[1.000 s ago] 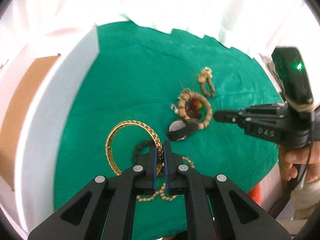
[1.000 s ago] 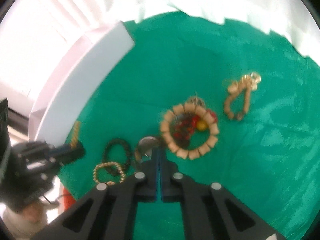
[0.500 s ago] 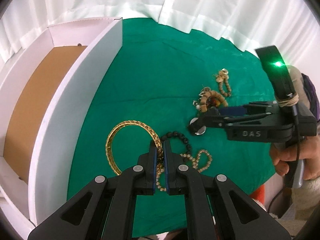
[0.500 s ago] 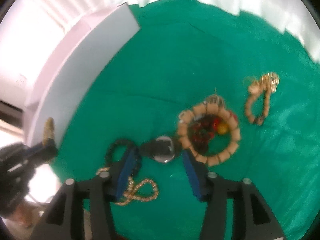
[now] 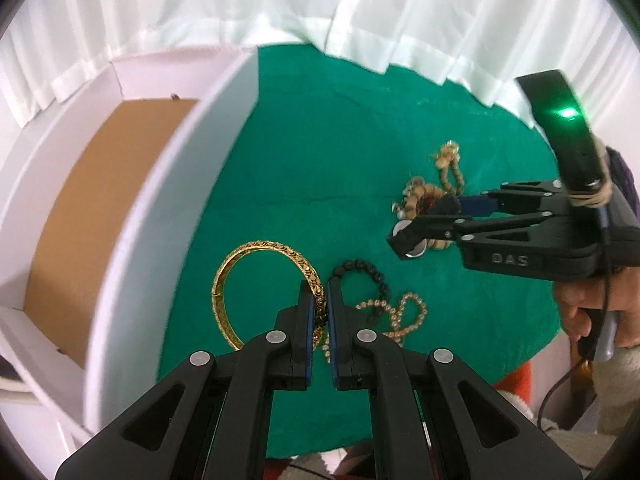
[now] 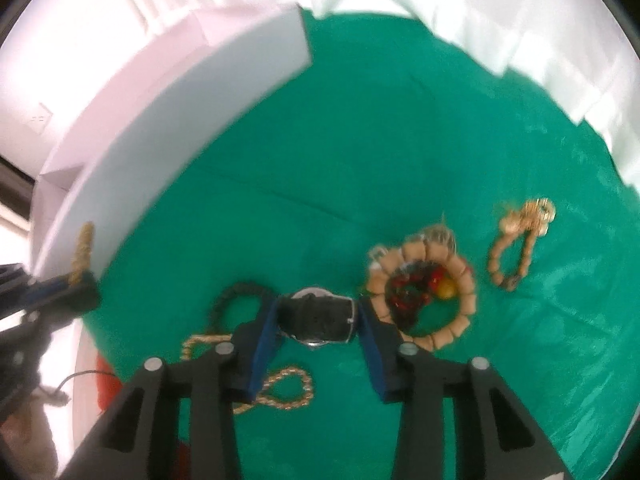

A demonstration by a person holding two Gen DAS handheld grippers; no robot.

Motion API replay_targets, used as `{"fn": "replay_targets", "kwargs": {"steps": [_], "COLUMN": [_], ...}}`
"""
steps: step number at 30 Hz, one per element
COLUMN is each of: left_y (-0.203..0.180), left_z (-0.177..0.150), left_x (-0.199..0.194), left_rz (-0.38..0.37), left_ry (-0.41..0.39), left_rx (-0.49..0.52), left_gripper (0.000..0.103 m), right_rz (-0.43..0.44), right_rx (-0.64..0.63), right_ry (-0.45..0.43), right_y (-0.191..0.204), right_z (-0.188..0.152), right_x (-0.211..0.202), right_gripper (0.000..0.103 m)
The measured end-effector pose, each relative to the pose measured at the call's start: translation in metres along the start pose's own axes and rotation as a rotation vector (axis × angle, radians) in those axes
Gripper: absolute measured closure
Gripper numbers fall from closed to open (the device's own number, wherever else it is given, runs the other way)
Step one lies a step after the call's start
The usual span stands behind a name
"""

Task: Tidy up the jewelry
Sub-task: 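Carry bangle and watch into the white box and open both tools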

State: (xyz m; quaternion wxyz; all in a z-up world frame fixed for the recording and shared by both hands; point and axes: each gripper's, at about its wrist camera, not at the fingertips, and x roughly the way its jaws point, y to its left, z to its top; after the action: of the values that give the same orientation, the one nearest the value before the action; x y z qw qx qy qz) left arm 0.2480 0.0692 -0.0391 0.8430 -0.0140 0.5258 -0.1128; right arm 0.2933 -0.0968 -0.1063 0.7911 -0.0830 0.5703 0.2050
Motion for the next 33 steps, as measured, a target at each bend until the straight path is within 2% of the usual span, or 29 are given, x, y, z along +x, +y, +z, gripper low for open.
{"fn": "replay_targets", "kwargs": {"steps": [4,8,12,16,22,29,32,33], "left_y": [0.02,0.059,0.105,0.16,0.227,0.265,0.27,0.272], "left_z": [0.008,0.013,0.013,0.005,-0.015,-0.029,-0.029,-0.029], "left_x": [-0.041,-0.083,-0.101,-0.098,-0.069,-0.032,-0.023,-0.022], "left_rz": [0.043,0.119,0.184,0.245,0.3,0.301,0.311,0.326], "left_ry": [-0.066,-0.141,-0.178,-0.181,-0.149,-0.099,-0.096,-0.097], "left_rx": [-0.026,-0.09,-0.182,-0.302,-0.444,-0.523,-0.509,-0.5], "left_gripper": [0.099,0.099,0.099,0.099,0.099,0.099,0.097,0.092], "right_rz": [0.066,0.16,0.239,0.298,0.293,0.262,0.259,0.267], "right_rx": [-0.069,-0.162,-0.25,-0.326,-0.403,-0.404,-0.399,-0.395], "right_ry": [-0.093,-0.188,-0.234,-0.202,-0.113,-0.057,-0.053,-0.057], "right_y": [0.033,0.092,0.151,0.197,0.257,0.276,0.277,0.276], "right_z": [0.03,0.063,0.097,0.12,0.126,0.128,0.128,0.129], "right_x": [-0.044,-0.085,-0.09,-0.056,0.007,0.068,0.078,0.078], "right_gripper": [0.063,0.063,0.063,0.063,0.062,0.059,0.057,0.055]}}
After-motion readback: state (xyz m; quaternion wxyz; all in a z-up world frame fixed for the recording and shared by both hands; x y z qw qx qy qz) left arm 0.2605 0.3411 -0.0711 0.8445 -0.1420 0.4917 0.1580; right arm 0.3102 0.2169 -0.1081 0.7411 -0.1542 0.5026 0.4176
